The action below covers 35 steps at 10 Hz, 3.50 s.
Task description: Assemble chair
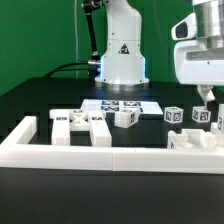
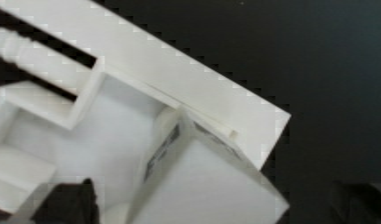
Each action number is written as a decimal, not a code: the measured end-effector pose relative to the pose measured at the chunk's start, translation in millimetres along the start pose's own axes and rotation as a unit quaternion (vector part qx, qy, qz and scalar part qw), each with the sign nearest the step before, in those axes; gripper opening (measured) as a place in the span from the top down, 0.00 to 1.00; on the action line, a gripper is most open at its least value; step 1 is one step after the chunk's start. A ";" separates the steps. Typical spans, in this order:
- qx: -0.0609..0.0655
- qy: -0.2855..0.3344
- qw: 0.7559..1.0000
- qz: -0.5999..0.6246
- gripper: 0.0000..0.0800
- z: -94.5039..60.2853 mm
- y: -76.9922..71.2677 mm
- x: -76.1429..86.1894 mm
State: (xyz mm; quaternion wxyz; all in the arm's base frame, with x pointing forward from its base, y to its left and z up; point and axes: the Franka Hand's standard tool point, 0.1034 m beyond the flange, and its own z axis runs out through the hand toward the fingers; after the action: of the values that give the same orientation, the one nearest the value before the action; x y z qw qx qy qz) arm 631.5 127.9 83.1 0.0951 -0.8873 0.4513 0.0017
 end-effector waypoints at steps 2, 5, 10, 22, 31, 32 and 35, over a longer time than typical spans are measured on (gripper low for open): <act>-0.043 0.016 0.993 -0.112 0.19 0.6 1.4 -7.4; -0.056 0.019 0.959 -0.279 0.19 0.4 2.2 -5.6; -0.057 0.012 0.907 -0.416 0.20 -1.0 1.3 -3.3; -0.044 0.024 0.990 -0.131 0.64 0.0 1.2 -4.4; -0.001 0.006 0.953 0.301 0.64 1.4 0.3 -1.5; 0.000 0.003 0.947 0.322 0.64 1.4 0.3 -1.2; 0.000 0.003 0.955 0.295 0.64 1.4 0.2 -1.3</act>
Offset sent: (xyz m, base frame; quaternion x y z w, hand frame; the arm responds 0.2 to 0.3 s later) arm 0.0030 -0.0060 0.0019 -0.0372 0.0173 -0.2816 0.9587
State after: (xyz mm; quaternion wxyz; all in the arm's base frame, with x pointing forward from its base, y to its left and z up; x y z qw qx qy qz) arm 630.7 129.1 81.8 0.0891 -0.7144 0.6935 0.0267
